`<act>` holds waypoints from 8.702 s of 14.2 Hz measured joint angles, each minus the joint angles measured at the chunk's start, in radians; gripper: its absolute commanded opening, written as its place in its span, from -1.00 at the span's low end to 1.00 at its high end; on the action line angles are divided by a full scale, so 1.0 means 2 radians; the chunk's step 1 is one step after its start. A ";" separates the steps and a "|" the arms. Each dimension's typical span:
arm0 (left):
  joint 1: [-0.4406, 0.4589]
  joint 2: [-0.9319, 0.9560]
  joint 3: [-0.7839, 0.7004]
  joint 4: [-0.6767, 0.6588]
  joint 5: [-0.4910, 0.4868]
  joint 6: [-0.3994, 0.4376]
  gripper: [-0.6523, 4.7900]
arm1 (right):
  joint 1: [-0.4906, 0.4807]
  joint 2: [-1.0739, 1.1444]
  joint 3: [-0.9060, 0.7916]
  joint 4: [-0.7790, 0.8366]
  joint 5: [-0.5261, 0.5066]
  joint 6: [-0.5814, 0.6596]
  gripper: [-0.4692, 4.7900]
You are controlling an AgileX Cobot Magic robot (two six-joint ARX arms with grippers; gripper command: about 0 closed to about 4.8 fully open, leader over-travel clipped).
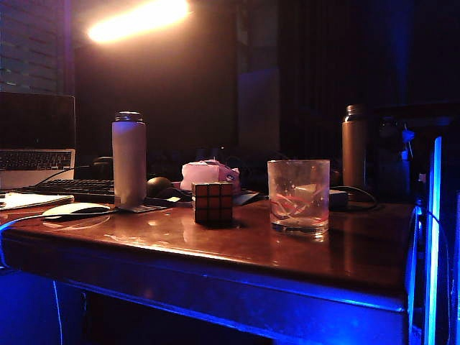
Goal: Stack the Rubik's Cube on top of the glass cup.
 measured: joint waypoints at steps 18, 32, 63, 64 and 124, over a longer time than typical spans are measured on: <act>-0.115 0.274 0.320 -0.353 0.187 0.153 -0.77 | 0.198 0.761 0.536 0.012 -0.160 -0.066 -0.83; -0.115 0.274 0.320 -0.362 0.190 0.153 -0.77 | 0.277 0.962 0.601 0.090 -0.066 -0.056 1.00; -0.115 0.274 0.320 -0.366 0.247 0.153 -0.77 | 0.287 0.905 0.616 0.076 -0.032 -0.057 0.03; -0.115 0.274 0.320 -0.366 0.259 0.153 -0.77 | 0.287 0.888 0.616 0.059 -0.023 -0.058 0.03; -0.115 0.269 0.320 -0.354 0.322 0.153 -0.77 | 0.259 0.786 0.548 -0.227 -0.009 -0.108 -0.46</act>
